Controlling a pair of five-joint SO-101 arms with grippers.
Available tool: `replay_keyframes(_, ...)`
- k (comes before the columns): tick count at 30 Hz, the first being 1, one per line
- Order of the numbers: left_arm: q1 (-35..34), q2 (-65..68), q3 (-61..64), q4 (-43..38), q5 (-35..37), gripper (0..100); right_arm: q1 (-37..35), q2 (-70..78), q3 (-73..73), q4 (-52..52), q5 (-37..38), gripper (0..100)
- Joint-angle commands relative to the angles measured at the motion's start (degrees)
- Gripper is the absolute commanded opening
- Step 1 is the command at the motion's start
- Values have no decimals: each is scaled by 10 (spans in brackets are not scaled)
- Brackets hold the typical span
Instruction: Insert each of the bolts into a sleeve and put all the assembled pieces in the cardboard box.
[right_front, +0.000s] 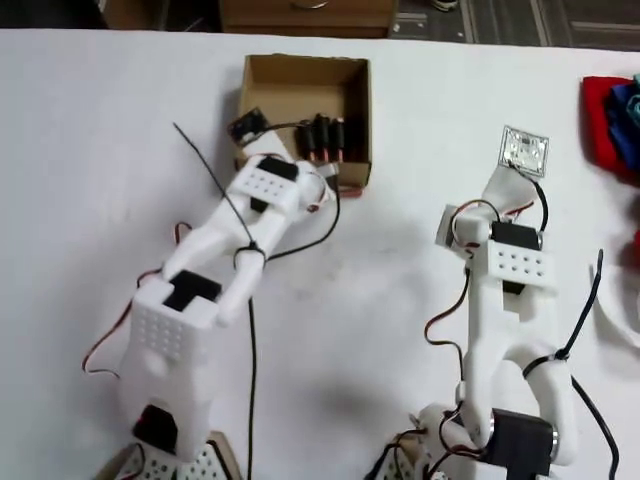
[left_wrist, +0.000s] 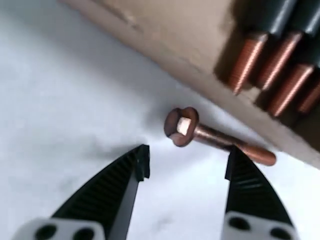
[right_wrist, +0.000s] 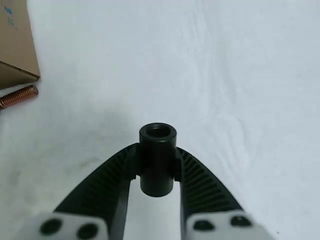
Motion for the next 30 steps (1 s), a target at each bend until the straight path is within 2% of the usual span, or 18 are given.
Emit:
replay_keyframes(1, -12, -4, 0, 49, -7, 253, 6, -33, -4, -8, -6, 21)
replay_keyframes(8, -11, -4, -76, 153, -7, 254, 6, -33, -4, -8, -6, 21)
replay_keyframes(12, -11, 0, -145, 177, -7, 255, 6, -33, -4, -8, -6, 21)
replay_keyframes(18, -11, 3, -182, 172, -4, 255, 6, -33, -4, -8, -6, 21)
replay_keyframes(30, -14, 3, -116, 97, 45, 255, 6, -33, -4, -7, -6, 21)
